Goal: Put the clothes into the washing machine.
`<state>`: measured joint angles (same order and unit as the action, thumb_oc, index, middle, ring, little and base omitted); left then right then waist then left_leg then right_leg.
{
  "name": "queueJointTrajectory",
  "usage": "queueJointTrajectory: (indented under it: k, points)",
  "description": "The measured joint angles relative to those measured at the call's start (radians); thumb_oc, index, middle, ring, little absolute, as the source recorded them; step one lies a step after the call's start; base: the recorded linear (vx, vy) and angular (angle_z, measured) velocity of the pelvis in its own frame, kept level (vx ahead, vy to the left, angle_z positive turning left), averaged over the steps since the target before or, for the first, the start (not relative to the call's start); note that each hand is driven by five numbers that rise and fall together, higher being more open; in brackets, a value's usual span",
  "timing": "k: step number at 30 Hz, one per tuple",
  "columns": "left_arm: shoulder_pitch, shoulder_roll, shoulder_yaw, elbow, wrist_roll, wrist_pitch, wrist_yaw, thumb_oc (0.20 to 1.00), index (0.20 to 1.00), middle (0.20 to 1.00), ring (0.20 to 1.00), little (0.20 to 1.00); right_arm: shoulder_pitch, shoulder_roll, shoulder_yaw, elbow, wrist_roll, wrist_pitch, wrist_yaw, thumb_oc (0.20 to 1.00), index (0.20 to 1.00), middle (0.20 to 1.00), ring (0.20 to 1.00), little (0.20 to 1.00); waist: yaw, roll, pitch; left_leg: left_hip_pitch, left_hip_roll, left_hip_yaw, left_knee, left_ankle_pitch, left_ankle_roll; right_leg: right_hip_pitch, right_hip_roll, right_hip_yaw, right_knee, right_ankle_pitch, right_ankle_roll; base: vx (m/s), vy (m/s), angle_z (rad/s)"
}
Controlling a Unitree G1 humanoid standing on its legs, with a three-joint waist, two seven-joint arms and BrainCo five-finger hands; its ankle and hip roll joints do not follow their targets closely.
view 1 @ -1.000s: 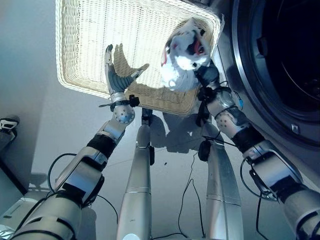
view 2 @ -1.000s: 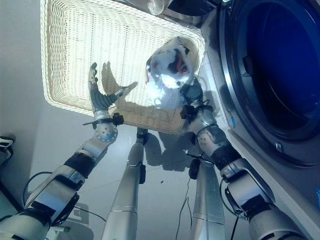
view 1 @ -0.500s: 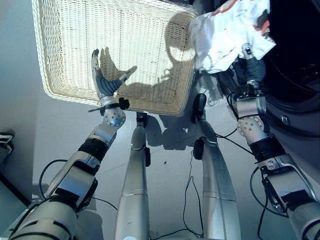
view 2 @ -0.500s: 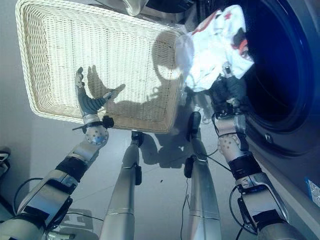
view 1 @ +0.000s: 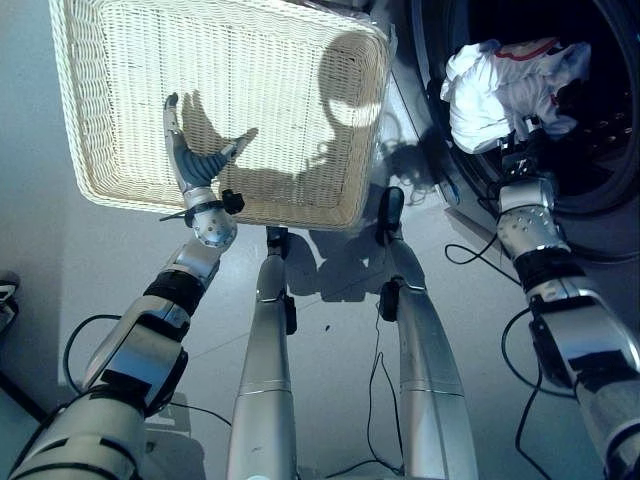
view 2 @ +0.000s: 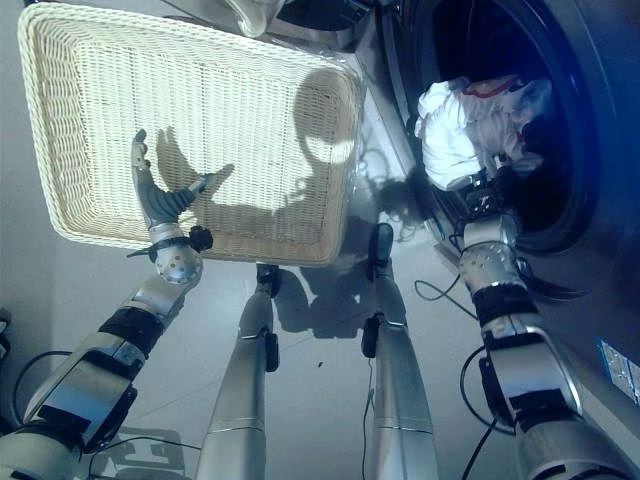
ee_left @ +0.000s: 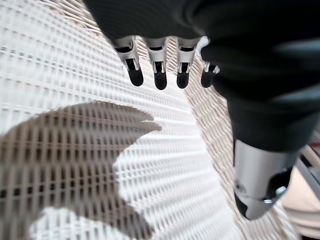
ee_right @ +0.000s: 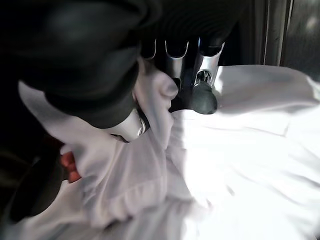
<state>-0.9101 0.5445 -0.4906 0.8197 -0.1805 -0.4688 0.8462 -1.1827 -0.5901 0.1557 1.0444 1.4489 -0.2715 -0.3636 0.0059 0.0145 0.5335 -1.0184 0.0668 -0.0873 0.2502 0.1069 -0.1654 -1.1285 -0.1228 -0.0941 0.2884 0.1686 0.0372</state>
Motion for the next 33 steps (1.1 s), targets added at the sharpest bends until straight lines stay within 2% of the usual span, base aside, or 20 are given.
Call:
queueJointTrajectory:
  k: [1, 2, 3, 4, 5, 6, 8, 9, 11, 13, 14, 15, 16, 20, 24, 26, 28, 30, 33]
  points:
    - [0.021, 0.002, 0.000, -0.028, 0.000, -0.016, 0.002, 1.000, 1.000, 1.000, 1.000, 1.000, -0.037, -0.030, 0.024, 0.001, -0.003, -0.042, -0.069, 0.200, 0.200, 0.200, 0.200, 0.200, 0.005, 0.000, 0.000, -0.002, 0.002, 0.003, 0.000, -0.002, 0.003, 0.002, 0.004, 0.002, -0.016, 0.009, 0.008, -0.02, -0.019, -0.07]
    - [0.035, 0.003, 0.000, -0.043, 0.001, -0.027, 0.004, 1.000, 1.000, 1.000, 1.000, 1.000, -0.049, -0.054, 0.030, -0.011, -0.006, -0.074, -0.097, 0.200, 0.200, 0.200, 0.200, 0.200, 0.012, 0.000, 0.000, -0.005, 0.003, 0.003, 0.000, -0.002, 0.003, 0.003, 0.005, 0.003, -0.024, 0.013, 0.011, -0.02, -0.014, -0.05]
    - [0.072, 0.014, 0.001, -0.063, 0.001, -0.038, 0.010, 1.000, 1.000, 1.000, 1.000, 1.000, -0.064, -0.093, 0.030, -0.054, -0.028, -0.140, -0.151, 0.200, 0.200, 0.200, 0.200, 0.200, 0.015, 0.000, 0.000, -0.008, 0.002, 0.002, -0.001, -0.001, 0.002, 0.004, 0.005, 0.002, -0.033, 0.019, 0.008, 0.00, 0.000, 0.00]
    - [0.092, 0.021, 0.001, -0.064, 0.001, -0.039, 0.011, 1.000, 1.000, 1.000, 1.000, 1.000, -0.067, -0.118, 0.030, -0.085, -0.047, -0.167, -0.187, 0.200, 0.200, 0.200, 0.200, 0.200, 0.015, -0.001, 0.000, -0.009, 0.002, 0.001, -0.002, -0.001, 0.002, 0.007, 0.006, 0.002, -0.037, 0.022, 0.010, -0.01, -0.005, 0.04]
    - [0.129, 0.035, 0.003, -0.063, 0.000, -0.039, 0.013, 1.000, 1.000, 1.000, 1.000, 1.000, -0.067, -0.170, 0.025, -0.148, -0.092, -0.229, -0.267, 0.200, 0.200, 0.200, 0.200, 0.200, 0.015, -0.001, 0.000, -0.009, 0.000, 0.001, 0.000, -0.002, 0.005, 0.011, 0.005, 0.004, -0.043, 0.025, 0.009, 0.00, 0.000, 0.00]
    - [0.156, 0.045, 0.003, -0.063, 0.000, -0.039, 0.013, 1.000, 1.000, 1.000, 1.000, 1.000, -0.046, -0.169, 0.015, -0.176, -0.147, -0.277, -0.327, 0.200, 0.200, 0.200, 0.200, 0.200, 0.017, -0.001, 0.001, -0.009, -0.003, 0.001, 0.004, -0.003, 0.006, 0.013, 0.004, 0.006, -0.044, 0.025, 0.008, 0.00, 0.000, 0.00]
    - [0.172, 0.058, 0.003, -0.063, 0.000, -0.039, 0.011, 1.000, 1.000, 1.000, 1.000, 1.000, -0.040, -0.173, 0.012, -0.176, -0.182, -0.285, -0.388, 0.247, 0.247, 0.247, 0.247, 0.247, 0.016, -0.003, 0.002, -0.009, -0.004, 0.001, 0.006, -0.004, 0.008, 0.014, 0.003, 0.007, -0.044, 0.027, 0.005, 0.00, 0.000, 0.00]
    - [0.179, 0.066, 0.006, -0.061, -0.002, -0.039, 0.009, 1.000, 1.000, 1.000, 1.000, 1.000, -0.037, -0.174, 0.011, -0.172, -0.201, -0.285, -0.443, 0.332, 0.332, 0.332, 0.332, 0.332, 0.016, -0.006, 0.004, -0.009, -0.005, 0.001, 0.009, -0.006, 0.009, 0.015, 0.002, 0.007, -0.044, 0.029, 0.003, 0.00, 0.000, 0.00]
    - [0.167, 0.066, 0.014, -0.062, -0.010, -0.039, 0.002, 1.000, 1.000, 1.000, 1.000, 1.000, -0.036, -0.174, 0.011, -0.171, -0.216, -0.285, -0.479, 0.316, 0.316, 0.316, 0.316, 0.316, 0.015, -0.007, 0.004, -0.009, -0.006, 0.001, 0.011, -0.007, 0.010, 0.017, 0.001, 0.007, -0.044, 0.030, 0.003, 0.00, 0.000, 0.00]
    - [0.149, 0.066, 0.014, -0.062, -0.010, -0.041, -0.004, 1.000, 1.000, 1.000, 1.000, 1.000, -0.037, -0.174, 0.012, -0.166, -0.219, -0.285, -0.495, 0.369, 0.369, 0.369, 0.369, 0.369, 0.016, -0.007, 0.004, -0.009, -0.006, 0.001, 0.014, -0.008, 0.010, 0.018, 0.001, 0.007, -0.044, 0.030, 0.002, 0.00, 0.000, 0.00]
    - [0.133, 0.066, 0.014, -0.062, -0.010, -0.043, -0.017, 1.000, 1.000, 1.000, 1.000, 1.000, -0.038, -0.174, 0.012, -0.155, -0.219, -0.284, -0.498, 0.784, 0.784, 0.784, 0.784, 0.784, 0.017, -0.008, 0.004, -0.009, -0.006, 0.001, 0.019, -0.010, 0.011, 0.021, 0.001, 0.007, -0.045, 0.032, 0.000, 0.00, 0.000, 0.00]
    - [0.123, 0.066, 0.012, -0.058, -0.010, -0.044, -0.025, 1.000, 1.000, 1.000, 1.000, 1.000, -0.042, -0.174, 0.015, -0.136, -0.220, -0.281, -0.493, 1.000, 1.000, 1.000, 1.000, 1.000, 0.019, -0.008, 0.004, -0.009, -0.007, 0.000, 0.021, -0.010, 0.011, 0.023, 0.001, 0.006, -0.045, 0.033, -0.001, 0.00, 0.000, 0.00]
    - [0.115, 0.066, 0.010, -0.054, -0.010, -0.044, -0.031, 1.000, 1.000, 1.000, 1.000, 1.000, -0.046, -0.174, 0.017, -0.115, -0.221, -0.271, -0.488, 1.000, 1.000, 1.000, 1.000, 1.000, 0.021, -0.008, 0.004, -0.008, -0.008, 0.000, 0.022, -0.010, 0.011, 0.024, 0.000, 0.006, -0.045, 0.033, -0.001, 0.00, 0.000, 0.00]
    - [0.106, 0.067, 0.009, -0.050, -0.015, -0.045, -0.050, 1.000, 1.000, 1.000, 1.000, 1.000, -0.053, -0.177, 0.017, -0.068, -0.258, -0.198, -0.468, 1.000, 1.000, 1.000, 1.000, 1.000, 0.028, -0.008, 0.004, -0.008, -0.011, -0.001, 0.026, -0.010, 0.012, 0.027, -0.002, 0.006, -0.045, 0.033, 0.000, 0.00, 0.000, 0.00]
    - [0.102, 0.067, 0.000, -0.048, -0.043, -0.045, -0.065, 1.000, 1.000, 1.000, 1.000, 1.000, -0.068, -0.183, 0.054, 0.006, -0.387, -0.058, -0.484, 1.000, 1.000, 1.000, 1.000, 1.000, 0.034, -0.008, 0.004, -0.007, -0.013, -0.002, 0.028, -0.010, 0.013, 0.028, -0.004, 0.006, -0.045, 0.033, 0.000, 0.00, 0.000, 0.00]
    - [0.100, 0.067, -0.004, -0.048, -0.053, -0.045, -0.068, 1.000, 1.000, 1.000, 1.000, 1.000, -0.079, -0.201, 0.169, 0.014, -0.595, 0.084, -0.539, 1.000, 1.000, 1.000, 1.000, 1.000, 0.034, -0.008, 0.004, -0.008, -0.015, -0.001, 0.027, -0.009, 0.014, 0.028, -0.006, 0.006, -0.045, 0.034, 0.001, 0.00, 0.000, 0.00]
    - [0.095, 0.066, -0.008, -0.048, -0.053, -0.045, -0.068, 1.000, 1.000, 1.000, 1.000, 1.000, -0.091, -0.208, 0.218, 0.021, -0.728, 0.157, -0.573, 1.000, 1.000, 1.000, 1.000, 1.000, 0.035, -0.008, 0.004, -0.008, -0.015, -0.001, 0.026, -0.009, 0.014, 0.028, -0.006, 0.006, -0.046, 0.034, 0.001, 0.00, 0.000, 0.00]
    - [0.089, 0.066, -0.008, -0.049, -0.054, -0.044, -0.070, 1.000, 1.000, 1.000, 1.000, 1.000, -0.125, -0.213, 0.283, 0.000, -0.877, 0.260, -0.634, 1.000, 1.000, 1.000, 1.000, 1.000, 0.029, -0.008, 0.004, -0.009, -0.015, -0.001, 0.022, -0.009, 0.014, 0.026, -0.006, 0.006, -0.051, 0.036, 0.004, 0.00, 0.000, 0.00]
    - [0.076, 0.066, -0.008, -0.050, -0.061, -0.044, -0.074, 1.000, 1.000, 1.000, 1.000, 1.000, -0.152, -0.217, 0.293, -0.054, -1.019, 0.330, -0.685, 1.000, 1.000, 1.000, 1.000, 1.000, 0.028, -0.007, 0.004, -0.010, -0.014, -0.001, 0.019, -0.009, 0.014, 0.024, -0.005, 0.005, -0.053, 0.036, 0.004, 0.00, 0.000, 0.00]
